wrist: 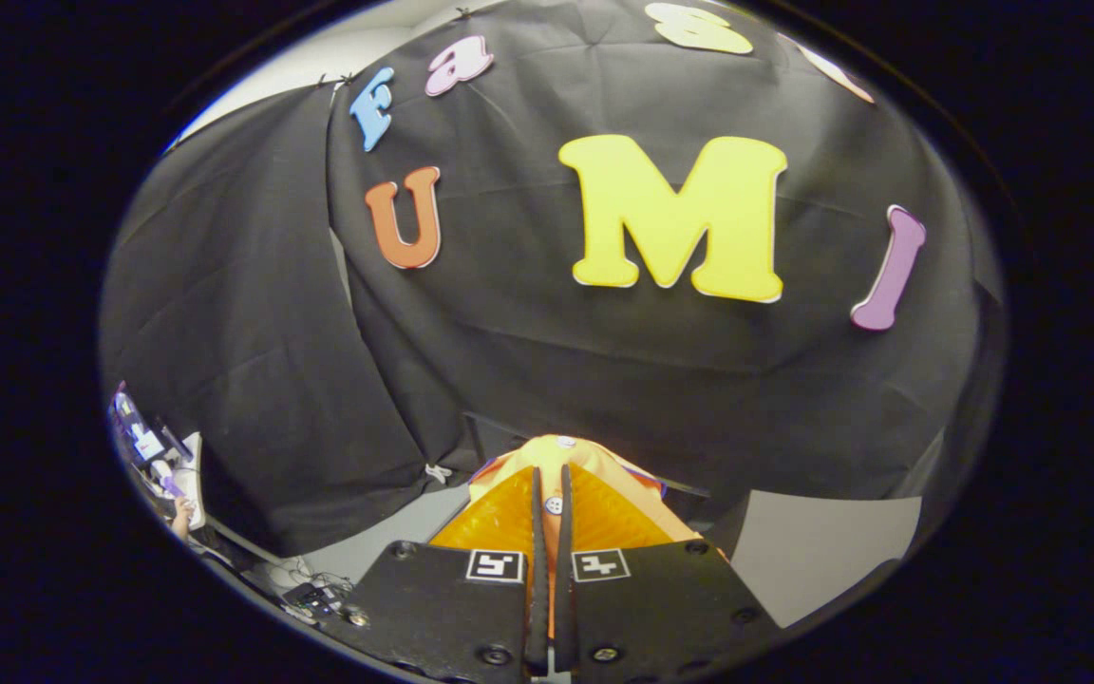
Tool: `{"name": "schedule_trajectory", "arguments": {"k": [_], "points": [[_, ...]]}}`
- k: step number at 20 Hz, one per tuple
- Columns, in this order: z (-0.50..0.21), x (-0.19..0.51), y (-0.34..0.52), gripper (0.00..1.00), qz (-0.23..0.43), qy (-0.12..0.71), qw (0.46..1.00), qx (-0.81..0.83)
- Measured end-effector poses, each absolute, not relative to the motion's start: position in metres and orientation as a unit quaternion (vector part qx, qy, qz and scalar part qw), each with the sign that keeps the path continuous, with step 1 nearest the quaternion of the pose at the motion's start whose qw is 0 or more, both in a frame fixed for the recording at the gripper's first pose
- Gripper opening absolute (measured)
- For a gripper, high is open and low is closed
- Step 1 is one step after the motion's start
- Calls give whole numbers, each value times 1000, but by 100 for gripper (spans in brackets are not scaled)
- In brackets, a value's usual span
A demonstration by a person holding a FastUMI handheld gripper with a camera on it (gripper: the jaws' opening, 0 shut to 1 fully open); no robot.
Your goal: Put the clothes into the washing machine and then close the washing machine lid.
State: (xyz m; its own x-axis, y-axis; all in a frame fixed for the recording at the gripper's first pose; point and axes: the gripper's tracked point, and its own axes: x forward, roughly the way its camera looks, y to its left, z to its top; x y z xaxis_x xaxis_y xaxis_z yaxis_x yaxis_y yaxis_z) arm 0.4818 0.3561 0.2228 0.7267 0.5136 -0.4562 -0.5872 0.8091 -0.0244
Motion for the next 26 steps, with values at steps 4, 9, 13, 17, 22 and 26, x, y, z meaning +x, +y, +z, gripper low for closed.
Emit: {"name": "schedule_trajectory", "arguments": {"k": [4,9,13,17,22,26], "points": [[214,484,378,6,307,227,921,-79],[203,487,397,6,312,238,916,-80],[177,487,404,6,309,256,912,-82],[145,486,403,6,305,277,907,-86],[107,489,403,6,299,303,901,-86],[83,492,403,6,294,314,898,-89]]}}
